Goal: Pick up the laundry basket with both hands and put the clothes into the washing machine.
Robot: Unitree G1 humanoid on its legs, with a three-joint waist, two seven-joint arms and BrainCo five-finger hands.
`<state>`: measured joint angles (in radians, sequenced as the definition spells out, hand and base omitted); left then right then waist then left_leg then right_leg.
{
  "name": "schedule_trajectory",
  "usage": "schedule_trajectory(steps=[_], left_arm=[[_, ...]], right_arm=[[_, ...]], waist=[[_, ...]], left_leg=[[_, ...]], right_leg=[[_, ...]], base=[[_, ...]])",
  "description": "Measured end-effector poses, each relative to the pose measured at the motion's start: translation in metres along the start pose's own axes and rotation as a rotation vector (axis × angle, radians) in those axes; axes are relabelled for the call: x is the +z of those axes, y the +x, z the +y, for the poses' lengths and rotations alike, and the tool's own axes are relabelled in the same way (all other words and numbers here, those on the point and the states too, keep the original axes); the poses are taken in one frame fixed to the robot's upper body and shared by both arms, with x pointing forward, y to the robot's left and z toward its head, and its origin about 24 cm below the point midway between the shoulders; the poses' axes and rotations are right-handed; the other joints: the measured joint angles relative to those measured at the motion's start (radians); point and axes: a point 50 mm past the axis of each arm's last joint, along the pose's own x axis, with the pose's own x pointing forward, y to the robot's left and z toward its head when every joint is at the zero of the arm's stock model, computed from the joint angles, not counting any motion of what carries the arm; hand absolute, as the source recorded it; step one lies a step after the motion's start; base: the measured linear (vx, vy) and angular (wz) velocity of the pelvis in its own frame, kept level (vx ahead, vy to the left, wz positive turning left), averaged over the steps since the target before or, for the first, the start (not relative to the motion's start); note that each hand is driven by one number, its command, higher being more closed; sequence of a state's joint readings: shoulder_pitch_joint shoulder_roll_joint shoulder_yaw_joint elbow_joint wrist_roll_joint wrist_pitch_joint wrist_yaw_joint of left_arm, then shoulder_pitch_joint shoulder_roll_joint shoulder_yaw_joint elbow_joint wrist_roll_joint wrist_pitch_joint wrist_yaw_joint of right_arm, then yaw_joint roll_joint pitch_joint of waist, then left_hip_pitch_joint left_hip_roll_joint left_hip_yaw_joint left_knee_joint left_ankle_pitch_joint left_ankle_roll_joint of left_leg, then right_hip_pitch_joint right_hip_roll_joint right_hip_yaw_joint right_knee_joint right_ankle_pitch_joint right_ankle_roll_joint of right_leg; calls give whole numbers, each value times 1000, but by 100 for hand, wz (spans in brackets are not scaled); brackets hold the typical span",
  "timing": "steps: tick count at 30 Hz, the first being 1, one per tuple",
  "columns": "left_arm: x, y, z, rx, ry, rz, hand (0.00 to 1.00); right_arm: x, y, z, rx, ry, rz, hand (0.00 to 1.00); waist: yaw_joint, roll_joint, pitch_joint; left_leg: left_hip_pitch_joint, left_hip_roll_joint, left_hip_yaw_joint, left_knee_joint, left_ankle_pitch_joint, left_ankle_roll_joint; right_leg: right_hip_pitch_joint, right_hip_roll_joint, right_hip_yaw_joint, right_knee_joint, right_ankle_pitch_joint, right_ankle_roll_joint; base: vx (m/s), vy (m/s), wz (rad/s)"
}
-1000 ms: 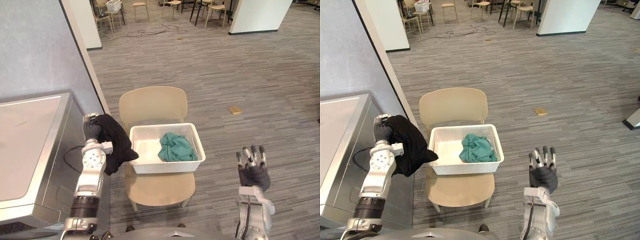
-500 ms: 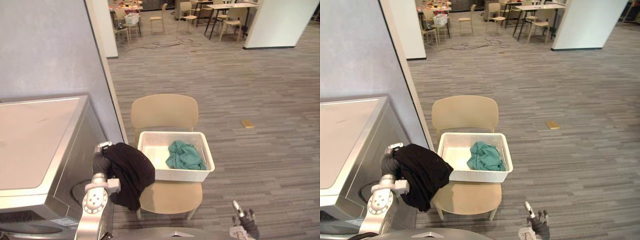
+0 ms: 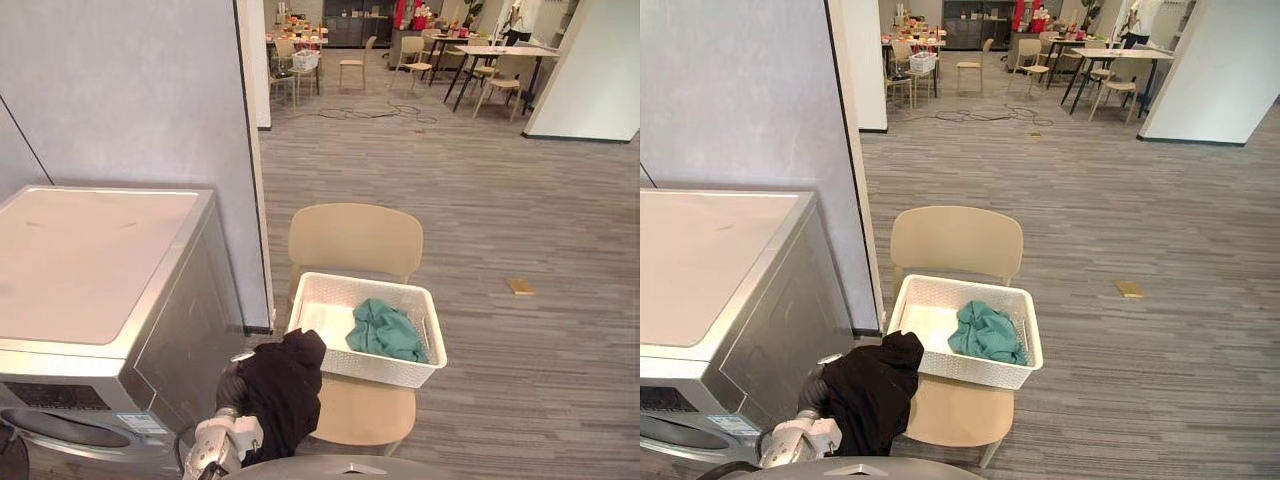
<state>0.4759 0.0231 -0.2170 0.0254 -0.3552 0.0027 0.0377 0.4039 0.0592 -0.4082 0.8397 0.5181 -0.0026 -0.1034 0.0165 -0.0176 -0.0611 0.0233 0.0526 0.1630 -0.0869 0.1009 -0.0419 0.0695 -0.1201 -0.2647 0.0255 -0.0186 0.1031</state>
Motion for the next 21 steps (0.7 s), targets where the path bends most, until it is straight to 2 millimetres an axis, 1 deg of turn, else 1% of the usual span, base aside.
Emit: schedule_trajectory(steps=[3, 7, 9, 14, 17, 18, 20, 21], left_arm=[[-9, -1, 6, 14, -8, 40, 100], [-17, -1, 12, 41, -10, 81, 100], [-19, -1, 11, 40, -16, 90, 100], [-19, -1, 9, 41, -42, 90, 100], [-12, 0, 11, 48, -53, 62, 100], [-7, 1, 11, 49, -67, 41, 100], [16, 9, 7, 36, -89, -55, 100], [21, 9, 7, 35, -92, -75, 100]], right_arm=[[0, 1, 1, -2, -13, 6, 0], [-2, 1, 0, -7, -16, 15, 0], [-2, 2, 0, -10, -21, 18, 0], [0, 3, 3, 7, -66, 13, 0], [6, 5, 9, 28, -100, 1, 0], [8, 5, 14, 41, -107, -6, 0], [17, 8, 28, 73, -119, -28, 0], [21, 9, 33, 83, -128, -38, 0]], waist=[[0, -8, 3], [0, -9, 4], [-3, -10, 4], [5, -12, 16], [16, -14, 54], [17, -17, 75], [24, -28, 143], [28, -21, 161]], left_leg=[[0, -6, 1, 0, -3, 4], [-1, -13, -5, 0, -6, 8], [-3, -19, -21, 0, -6, 9], [-2, -26, -36, 0, -10, 13], [-9, -24, -37, 6, -11, 13], [-27, -24, -44, 22, -11, 12], [-122, -33, -91, 141, -41, 9], [-142, -37, -105, 156, -43, 9]], right_leg=[[0, -6, 2, -2, 0, 0], [3, -13, -9, -2, -4, 5], [8, -17, -24, 0, -8, 8], [15, -27, -50, 16, -28, 11], [-5, -34, -53, 68, -52, 5], [-21, -38, -60, 97, -59, 0], [-66, -63, -112, 191, -96, 1], [-82, -70, -128, 219, -108, 0]], base=[[0, 0, 0], [22, 9, 5], [30, 2, 18], [38, -2, 14], [24, -11, 8], [-2, -14, 32], [-61, -8, 62], [-100, -7, 79]])
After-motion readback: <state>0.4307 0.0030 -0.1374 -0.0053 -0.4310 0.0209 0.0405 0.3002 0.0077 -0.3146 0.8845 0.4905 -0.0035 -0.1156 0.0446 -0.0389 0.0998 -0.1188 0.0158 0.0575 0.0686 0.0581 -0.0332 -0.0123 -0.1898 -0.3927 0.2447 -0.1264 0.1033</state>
